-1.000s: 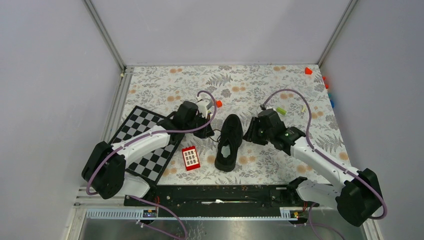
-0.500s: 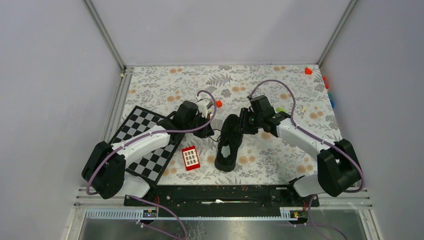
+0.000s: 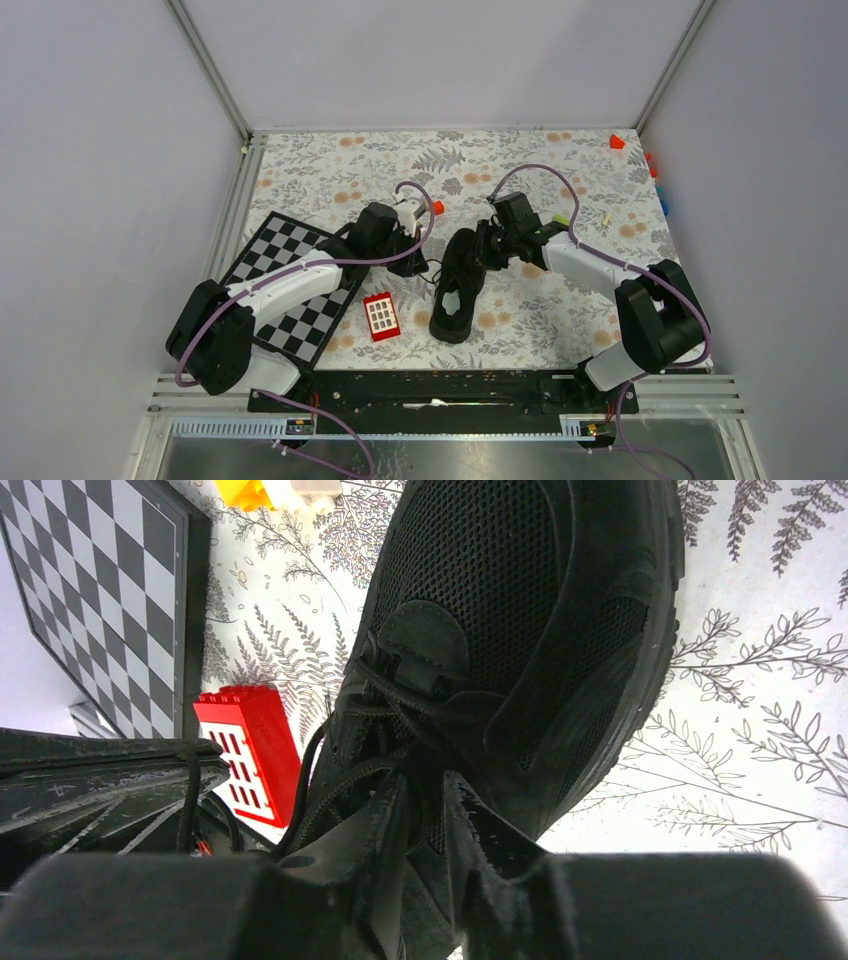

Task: Tie the shoes
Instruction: Tie the shoelace on the shoe.

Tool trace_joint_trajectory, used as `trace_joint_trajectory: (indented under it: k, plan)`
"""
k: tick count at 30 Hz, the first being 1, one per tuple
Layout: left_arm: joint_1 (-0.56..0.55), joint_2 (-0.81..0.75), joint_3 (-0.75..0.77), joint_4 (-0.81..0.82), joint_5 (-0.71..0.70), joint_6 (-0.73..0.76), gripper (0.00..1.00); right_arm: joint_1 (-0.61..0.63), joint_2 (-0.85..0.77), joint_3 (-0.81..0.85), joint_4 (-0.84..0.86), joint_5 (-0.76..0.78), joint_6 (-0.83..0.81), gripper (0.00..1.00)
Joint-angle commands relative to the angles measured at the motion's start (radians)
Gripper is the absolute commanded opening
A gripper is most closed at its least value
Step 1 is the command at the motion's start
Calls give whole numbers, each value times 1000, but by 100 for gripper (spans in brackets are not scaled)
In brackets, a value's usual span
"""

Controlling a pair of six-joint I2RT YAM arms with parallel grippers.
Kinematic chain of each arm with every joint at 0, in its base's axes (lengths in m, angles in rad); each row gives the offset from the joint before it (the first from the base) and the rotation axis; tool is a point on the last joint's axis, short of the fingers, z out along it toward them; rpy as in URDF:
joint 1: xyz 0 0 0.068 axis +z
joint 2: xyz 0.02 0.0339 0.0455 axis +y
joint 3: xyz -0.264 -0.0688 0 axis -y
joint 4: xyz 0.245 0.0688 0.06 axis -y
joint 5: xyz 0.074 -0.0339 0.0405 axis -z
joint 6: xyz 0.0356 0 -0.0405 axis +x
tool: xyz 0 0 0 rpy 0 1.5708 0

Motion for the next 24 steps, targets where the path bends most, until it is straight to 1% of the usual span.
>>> trace_joint_trajectory:
  k: [1, 5, 13, 17, 24]
  plan:
    - [0, 3, 36, 53, 13, 5, 0, -4, 15, 22, 9, 9, 3, 17]
    - [0, -2, 36, 51, 8, 8, 0, -4, -14, 10, 12, 21, 11, 0]
    - [0, -10, 40, 42, 7, 11, 0, -3, -137, -23, -25, 103, 20, 0]
    - [0, -17, 43, 38, 5, 13, 0, -3, -173, -27, -37, 108, 22, 0]
    - [0, -23, 44, 33, -7, 11, 0, -3, -244, -63, -62, 179, 33, 0]
